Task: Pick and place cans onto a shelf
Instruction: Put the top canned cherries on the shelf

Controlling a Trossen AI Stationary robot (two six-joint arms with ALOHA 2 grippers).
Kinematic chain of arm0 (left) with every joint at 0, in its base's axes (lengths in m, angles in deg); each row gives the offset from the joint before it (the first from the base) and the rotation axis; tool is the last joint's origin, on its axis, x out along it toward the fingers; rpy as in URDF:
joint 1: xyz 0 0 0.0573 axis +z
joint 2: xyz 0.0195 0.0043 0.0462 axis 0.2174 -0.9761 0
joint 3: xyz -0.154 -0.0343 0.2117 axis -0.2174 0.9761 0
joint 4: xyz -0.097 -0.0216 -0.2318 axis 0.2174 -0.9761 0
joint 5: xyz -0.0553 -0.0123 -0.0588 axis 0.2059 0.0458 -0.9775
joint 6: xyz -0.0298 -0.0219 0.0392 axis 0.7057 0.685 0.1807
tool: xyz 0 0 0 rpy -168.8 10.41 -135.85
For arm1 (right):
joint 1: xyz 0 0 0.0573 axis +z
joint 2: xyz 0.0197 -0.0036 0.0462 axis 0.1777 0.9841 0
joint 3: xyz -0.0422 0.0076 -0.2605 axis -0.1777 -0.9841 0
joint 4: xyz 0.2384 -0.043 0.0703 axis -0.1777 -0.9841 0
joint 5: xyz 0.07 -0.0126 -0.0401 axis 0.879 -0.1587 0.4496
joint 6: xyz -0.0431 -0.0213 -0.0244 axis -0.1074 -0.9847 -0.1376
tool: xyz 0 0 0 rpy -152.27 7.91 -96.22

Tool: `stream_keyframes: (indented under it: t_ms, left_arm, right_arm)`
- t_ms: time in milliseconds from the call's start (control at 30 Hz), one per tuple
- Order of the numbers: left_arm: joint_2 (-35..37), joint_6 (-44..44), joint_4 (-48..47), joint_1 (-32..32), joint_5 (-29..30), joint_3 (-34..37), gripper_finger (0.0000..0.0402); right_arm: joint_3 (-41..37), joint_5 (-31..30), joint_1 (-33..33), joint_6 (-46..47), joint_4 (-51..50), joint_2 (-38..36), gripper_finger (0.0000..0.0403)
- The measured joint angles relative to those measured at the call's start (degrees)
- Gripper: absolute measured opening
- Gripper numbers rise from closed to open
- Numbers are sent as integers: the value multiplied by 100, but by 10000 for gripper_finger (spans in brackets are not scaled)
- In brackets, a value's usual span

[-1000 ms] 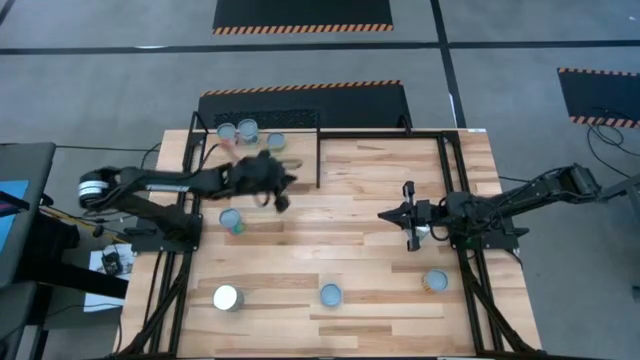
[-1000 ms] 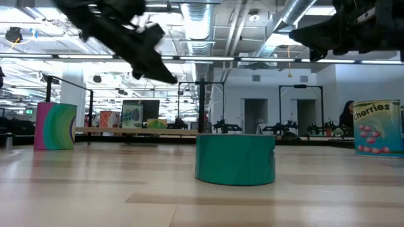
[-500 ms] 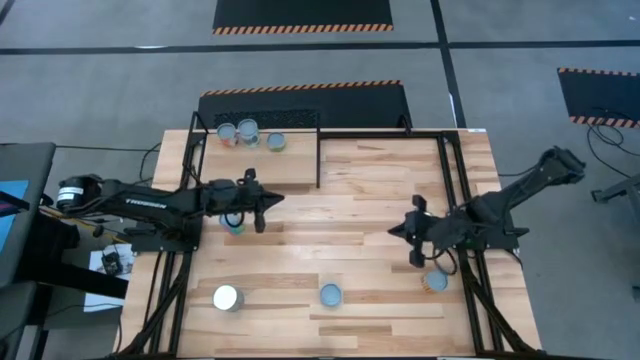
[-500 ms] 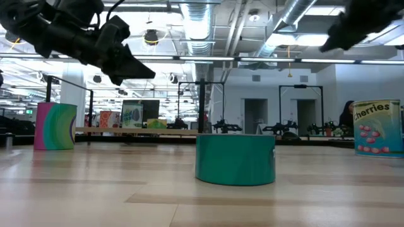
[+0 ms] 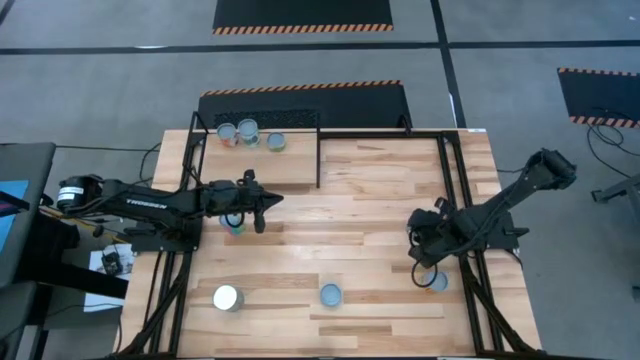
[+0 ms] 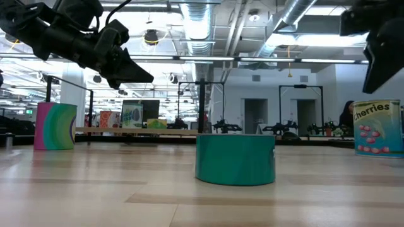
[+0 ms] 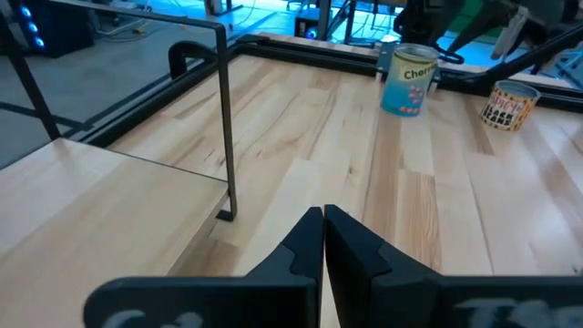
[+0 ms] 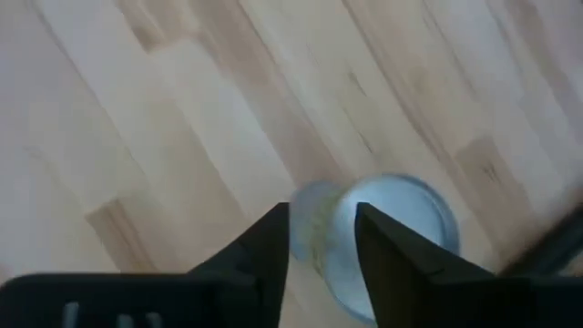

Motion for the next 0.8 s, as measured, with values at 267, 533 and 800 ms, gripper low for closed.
stream_keyframes:
  t_ms: [267,533,800]
  left_arm:
    - [-1,2,-2,2,8,0,2]
    - [-2,39,-8,2,8,0,2]
    - [-2,138,-27,-4,8,0,2]
  right_arm:
    - [0,208,-306,337,-108,515,175]
    - [8,168,-729,115,-178,1030,121]
    - [45,103,-882,-453,-175,1147,49]
